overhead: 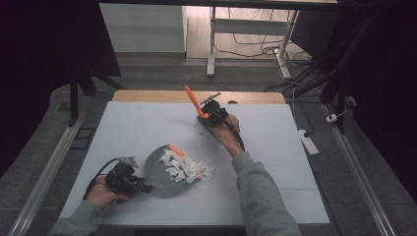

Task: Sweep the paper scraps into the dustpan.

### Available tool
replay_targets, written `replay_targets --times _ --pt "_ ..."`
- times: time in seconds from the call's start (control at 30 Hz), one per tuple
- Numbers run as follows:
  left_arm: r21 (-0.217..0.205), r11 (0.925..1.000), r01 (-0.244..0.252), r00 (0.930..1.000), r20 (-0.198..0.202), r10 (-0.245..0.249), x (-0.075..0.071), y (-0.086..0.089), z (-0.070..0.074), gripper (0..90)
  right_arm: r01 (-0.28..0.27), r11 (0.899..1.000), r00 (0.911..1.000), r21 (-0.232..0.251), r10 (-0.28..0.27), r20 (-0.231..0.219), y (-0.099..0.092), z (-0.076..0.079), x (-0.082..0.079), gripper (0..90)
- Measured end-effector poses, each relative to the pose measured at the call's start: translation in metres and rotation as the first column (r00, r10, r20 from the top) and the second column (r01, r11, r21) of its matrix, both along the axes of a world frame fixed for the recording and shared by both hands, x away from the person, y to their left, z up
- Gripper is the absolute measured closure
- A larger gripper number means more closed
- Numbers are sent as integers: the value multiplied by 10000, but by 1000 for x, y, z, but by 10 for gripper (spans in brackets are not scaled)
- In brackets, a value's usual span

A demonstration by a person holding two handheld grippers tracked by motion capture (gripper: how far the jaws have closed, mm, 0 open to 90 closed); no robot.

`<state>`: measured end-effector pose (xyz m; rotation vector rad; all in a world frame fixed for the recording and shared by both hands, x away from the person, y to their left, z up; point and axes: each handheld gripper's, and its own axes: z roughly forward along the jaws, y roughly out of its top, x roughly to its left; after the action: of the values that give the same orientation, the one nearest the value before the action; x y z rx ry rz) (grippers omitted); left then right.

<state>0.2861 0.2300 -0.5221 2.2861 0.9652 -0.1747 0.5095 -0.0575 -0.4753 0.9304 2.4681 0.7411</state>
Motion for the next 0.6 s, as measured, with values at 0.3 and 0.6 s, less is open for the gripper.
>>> replay_targets --times 0.3,0.6 --pt "0 10000 -18 10000 13 18 0 -1 -1 614 -682 9970 9972 -374 669 -340 13 1 -15 709" --pt "-6 10000 -51 10000 8 51 1 -1 -1 614 -1725 9849 9829 160 1732 -634 20 1 -53 709"
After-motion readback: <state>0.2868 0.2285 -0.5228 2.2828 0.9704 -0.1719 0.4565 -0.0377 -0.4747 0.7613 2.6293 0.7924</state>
